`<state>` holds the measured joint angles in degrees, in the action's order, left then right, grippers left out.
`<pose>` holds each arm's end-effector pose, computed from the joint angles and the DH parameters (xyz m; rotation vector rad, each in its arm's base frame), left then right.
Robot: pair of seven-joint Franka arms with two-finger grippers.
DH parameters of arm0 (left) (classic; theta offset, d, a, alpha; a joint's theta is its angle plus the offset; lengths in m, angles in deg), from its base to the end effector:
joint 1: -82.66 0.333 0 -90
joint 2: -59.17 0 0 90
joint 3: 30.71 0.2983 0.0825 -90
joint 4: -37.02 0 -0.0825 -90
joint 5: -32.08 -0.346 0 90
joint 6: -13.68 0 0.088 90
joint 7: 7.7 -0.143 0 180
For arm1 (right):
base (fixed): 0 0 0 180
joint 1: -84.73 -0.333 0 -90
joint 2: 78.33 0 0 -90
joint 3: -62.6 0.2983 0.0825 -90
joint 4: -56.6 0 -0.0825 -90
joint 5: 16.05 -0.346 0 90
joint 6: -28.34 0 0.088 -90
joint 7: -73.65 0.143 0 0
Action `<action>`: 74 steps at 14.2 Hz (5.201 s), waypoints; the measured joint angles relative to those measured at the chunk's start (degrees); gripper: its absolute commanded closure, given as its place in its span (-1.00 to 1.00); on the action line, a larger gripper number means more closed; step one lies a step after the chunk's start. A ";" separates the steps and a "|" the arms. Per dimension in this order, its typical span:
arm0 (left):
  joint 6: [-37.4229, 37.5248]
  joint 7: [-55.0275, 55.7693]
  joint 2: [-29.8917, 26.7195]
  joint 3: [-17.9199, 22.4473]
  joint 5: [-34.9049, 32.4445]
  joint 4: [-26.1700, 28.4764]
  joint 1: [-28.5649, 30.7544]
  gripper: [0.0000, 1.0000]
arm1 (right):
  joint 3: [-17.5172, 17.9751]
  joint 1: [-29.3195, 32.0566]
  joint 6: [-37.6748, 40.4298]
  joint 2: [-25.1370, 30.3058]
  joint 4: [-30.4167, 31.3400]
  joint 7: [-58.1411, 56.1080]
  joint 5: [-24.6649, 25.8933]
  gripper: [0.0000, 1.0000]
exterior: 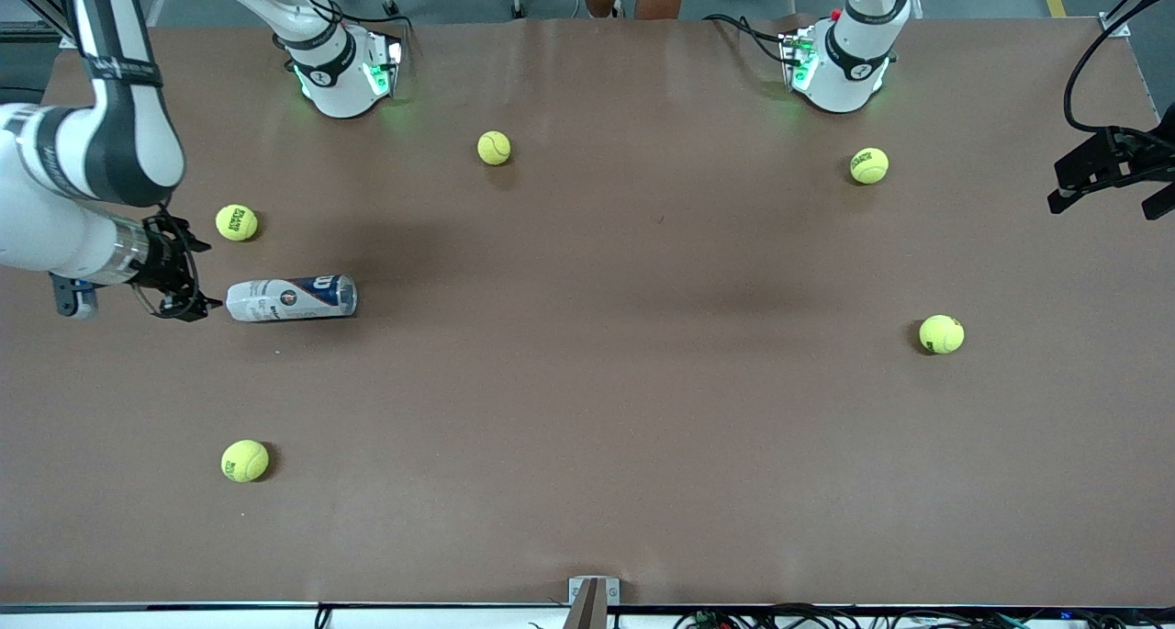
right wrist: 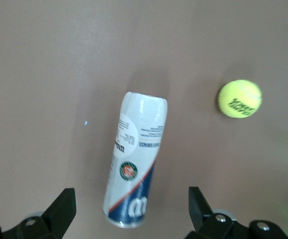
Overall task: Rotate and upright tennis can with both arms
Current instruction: 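Reach the right gripper down to the white tennis can, then close the right gripper around the middle of the can, then lift the can with the right gripper and carry it toward the table center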
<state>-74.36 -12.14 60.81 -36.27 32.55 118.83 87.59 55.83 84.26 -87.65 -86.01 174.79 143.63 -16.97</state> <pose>0.5244 -0.0062 0.6148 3.1277 -0.1392 0.1262 0.5096 -0.0544 0.3262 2.3841 -1.8887 -0.2204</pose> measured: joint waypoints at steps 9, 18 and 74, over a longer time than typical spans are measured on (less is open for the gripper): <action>0.00 0.00 0.00 0.00 0.00 0.00 0.00 -1.00 | 0.08 -2.45 -16.44 -9.08 5.64 16.79 3.58 -0.99; 0.00 0.00 0.00 -0.01 0.00 0.00 0.00 -1.00 | 0.16 -2.45 -20.94 -9.60 9.91 19.26 3.58 -0.98; 0.00 0.00 0.00 -0.06 0.00 0.00 -0.01 -1.00 | 6.76 -40.45 -11.84 -33.35 -32.55 53.23 -1.46 -0.13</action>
<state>-74.36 -12.14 60.82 -36.33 32.55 118.83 87.58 62.59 43.82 -99.48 -119.36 142.24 196.86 -18.42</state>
